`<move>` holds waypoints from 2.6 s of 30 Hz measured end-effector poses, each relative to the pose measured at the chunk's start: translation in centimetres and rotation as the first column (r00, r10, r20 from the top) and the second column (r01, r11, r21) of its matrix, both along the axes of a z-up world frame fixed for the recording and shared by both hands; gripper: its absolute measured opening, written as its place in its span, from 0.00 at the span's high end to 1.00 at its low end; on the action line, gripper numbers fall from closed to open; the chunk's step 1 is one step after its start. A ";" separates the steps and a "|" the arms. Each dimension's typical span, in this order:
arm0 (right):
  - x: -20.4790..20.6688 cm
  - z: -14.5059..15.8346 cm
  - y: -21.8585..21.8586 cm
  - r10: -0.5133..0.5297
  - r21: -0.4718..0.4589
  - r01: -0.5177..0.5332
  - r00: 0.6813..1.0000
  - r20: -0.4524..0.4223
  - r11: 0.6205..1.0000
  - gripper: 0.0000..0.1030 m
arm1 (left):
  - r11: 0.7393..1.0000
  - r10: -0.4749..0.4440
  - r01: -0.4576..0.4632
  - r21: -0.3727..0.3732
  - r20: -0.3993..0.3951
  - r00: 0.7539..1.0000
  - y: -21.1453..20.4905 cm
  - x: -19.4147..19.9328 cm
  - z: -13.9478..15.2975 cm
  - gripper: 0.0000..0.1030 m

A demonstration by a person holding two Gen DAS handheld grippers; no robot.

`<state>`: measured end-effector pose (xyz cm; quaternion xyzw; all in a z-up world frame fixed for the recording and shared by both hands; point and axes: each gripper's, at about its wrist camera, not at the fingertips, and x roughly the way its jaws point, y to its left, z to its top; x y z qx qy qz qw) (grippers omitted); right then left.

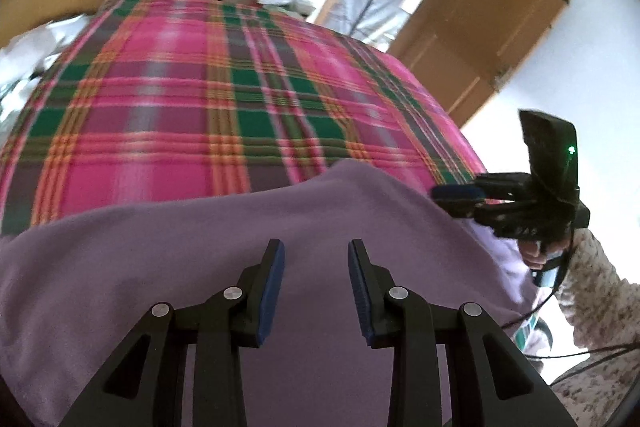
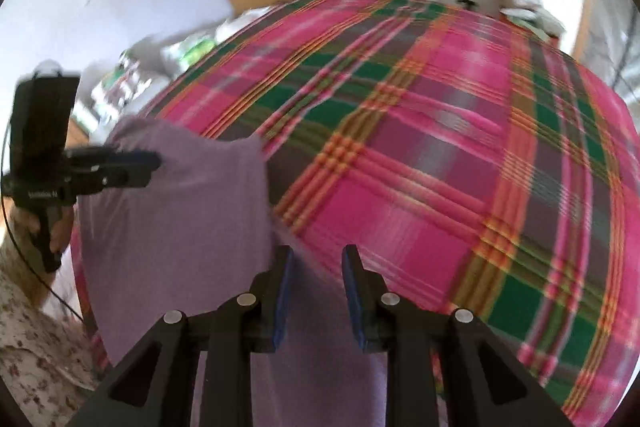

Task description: Fold clothes

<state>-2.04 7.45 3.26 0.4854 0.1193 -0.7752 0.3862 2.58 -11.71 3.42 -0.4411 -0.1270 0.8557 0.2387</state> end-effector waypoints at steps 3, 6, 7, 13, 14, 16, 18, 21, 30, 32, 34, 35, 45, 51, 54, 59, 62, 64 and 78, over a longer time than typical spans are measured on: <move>0.1 -0.2 -1.1 0.043 0.005 -0.043 0.999 0.007 0.999 0.75 | 1.000 -0.023 0.023 -0.001 0.001 1.000 0.9 -0.8 0.1 0.67; 0.3 -0.2 -1.5 0.065 0.002 -0.065 0.998 0.020 0.998 0.90 | 1.000 -0.023 0.023 -0.007 0.002 1.000 0.9 -1.3 0.2 0.67; 0.6 -0.1 -1.4 0.077 0.001 -0.077 0.997 0.021 0.997 0.94 | 1.000 -0.022 0.022 -0.009 0.003 1.000 0.9 -1.5 0.2 0.67; 2.4 0.6 -1.9 0.100 -0.013 -0.100 0.995 0.018 0.995 0.95 | 0.999 0.003 -0.004 0.041 0.020 1.000 0.1 -2.5 0.4 0.67; 2.5 0.6 -1.9 0.094 -0.029 -0.093 0.995 0.029 0.995 0.95 | 0.999 0.007 -0.008 0.049 0.016 1.000 0.1 -2.8 0.5 0.67; 3.1 0.8 -1.6 0.091 -0.050 -0.088 0.995 0.042 0.995 0.95 | 0.998 0.022 -0.022 0.065 0.000 1.000 -0.3 -3.0 1.0 0.67; 3.9 0.8 -1.5 0.104 -0.055 -0.102 0.994 0.042 0.993 0.95 | 0.995 0.031 -0.030 0.097 -0.007 1.000 -0.5 -3.4 1.6 0.67; 4.7 0.6 -1.8 0.123 -0.045 -0.121 0.991 0.042 0.992 0.95 | 0.990 0.023 -0.023 0.138 -0.001 1.000 -0.1 -4.4 2.1 0.67; 2.4 1.8 -1.2 0.088 -0.069 -0.085 0.996 0.035 0.994 0.84 | 0.993 -0.119 0.118 0.015 0.060 0.991 4.4 -5.6 0.6 0.67; 1.0 1.8 -1.1 0.049 -0.065 -0.047 0.999 0.022 0.997 0.82 | 0.993 -0.119 0.120 -0.010 0.063 0.991 4.4 -5.3 0.3 0.67; -0.6 1.2 -1.5 0.017 -0.053 -0.015 0.999 0.038 0.999 0.80 | 0.994 -0.113 0.113 0.000 0.062 0.992 4.2 -5.3 0.4 0.67; -1.3 0.7 -1.8 0.008 -0.044 -0.006 0.999 0.050 0.999 0.80 | 0.994 -0.110 0.109 0.007 0.062 0.992 4.1 -5.3 0.4 0.67; -2.0 -1.3 -6.3 0.132 -0.017 -0.131 0.986 0.100 0.991 0.78 | 0.996 -0.076 0.072 0.055 0.064 0.995 2.6 -5.5 0.2 0.67; -2.2 -1.3 -5.8 0.138 -0.057 -0.132 0.983 0.119 0.990 0.78 | 0.996 -0.049 0.044 0.081 0.063 0.997 1.6 -5.5 0.1 0.67; -2.3 -1.1 -5.1 0.145 -0.081 -0.134 0.980 0.135 0.988 0.78 | 0.995 -0.036 0.030 0.090 0.070 0.997 1.2 -5.5 -0.2 0.67; -1.9 -1.3 -5.5 0.170 -0.086 -0.159 0.974 0.152 0.984 0.70 | 0.994 -0.021 0.013 0.107 0.082 0.996 0.7 -5.4 -0.6 0.67; -2.3 -1.7 -5.8 0.144 -0.073 -0.134 0.979 0.146 0.988 0.70 | 0.994 -0.019 0.009 0.108 0.088 0.996 0.6 -5.4 -0.9 0.67; -2.8 -1.7 -5.8 0.120 -0.084 -0.109 0.982 0.146 0.991 0.71 | 0.994 -0.017 0.007 0.112 0.091 0.996 0.4 -5.3 -1.1 0.67; -3.0 0.4 -7.9 0.123 -0.050 -0.125 0.991 -0.044 0.991 0.98 | 0.989 -0.002 -0.009 0.145 0.074 0.997 0.2 -5.6 -0.9 0.67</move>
